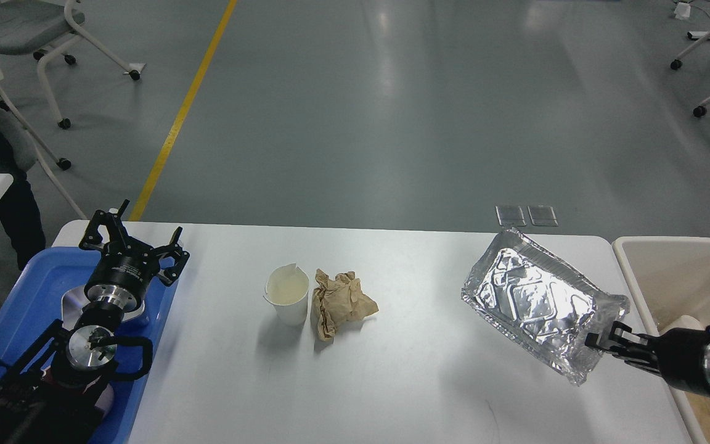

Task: Tidy desktop
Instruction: 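Lift the foil tray with the right gripper toward the white bin, then swing the held foil tray back over the table toward the cloth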

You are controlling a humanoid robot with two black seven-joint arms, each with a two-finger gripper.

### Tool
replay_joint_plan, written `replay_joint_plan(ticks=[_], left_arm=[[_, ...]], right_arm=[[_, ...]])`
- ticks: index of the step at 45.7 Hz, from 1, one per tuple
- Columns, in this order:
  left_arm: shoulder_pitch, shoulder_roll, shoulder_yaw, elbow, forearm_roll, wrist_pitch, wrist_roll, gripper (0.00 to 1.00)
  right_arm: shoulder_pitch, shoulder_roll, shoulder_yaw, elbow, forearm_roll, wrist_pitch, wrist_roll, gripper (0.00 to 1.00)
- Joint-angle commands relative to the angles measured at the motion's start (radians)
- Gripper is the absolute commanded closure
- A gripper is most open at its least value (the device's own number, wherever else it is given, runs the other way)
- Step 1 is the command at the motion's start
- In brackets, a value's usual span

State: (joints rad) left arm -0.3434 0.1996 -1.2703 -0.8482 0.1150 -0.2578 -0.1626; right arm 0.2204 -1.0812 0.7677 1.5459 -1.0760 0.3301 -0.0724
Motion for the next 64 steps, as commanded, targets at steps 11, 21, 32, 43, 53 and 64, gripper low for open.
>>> replay_joint_plan(ticks=[11,21,32,43,53,64], left_arm=[[0.001,0.001,0.0,0.0,0.0,-0.001,0.0,0.04],[0.001,0.001,0.0,0.0,0.0,-0.003,0.0,0.04],[0.0,0.001,0.0,0.0,0.0,-0.001,0.0,0.04],[0.001,0.004,0.0,0.0,0.002,-0.001,-0.002,0.04],[0.001,0.003,0.022,0.0,0.077,-0.001,-0.012,0.04],[0.001,0.004,0.023,-0.002,0.098,0.009,-0.012,0.04]], right_arm=[[0.022,-0.203,-0.001,0.092,0.001,0.201,0.051,1.0],[0.036,-0.253,0.001,0.112,0.001,0.242,0.055,1.0],[0.068,-0.312,0.005,0.117,0.001,0.253,0.062,1.0],[0.08,-0.247,-0.004,0.115,-0.008,0.273,0.062,1.0],[0.085,-0.157,-0.05,0.106,-0.057,0.305,0.065,1.0],[0.151,-0.008,-0.064,0.028,-0.159,0.375,0.069,1.0]])
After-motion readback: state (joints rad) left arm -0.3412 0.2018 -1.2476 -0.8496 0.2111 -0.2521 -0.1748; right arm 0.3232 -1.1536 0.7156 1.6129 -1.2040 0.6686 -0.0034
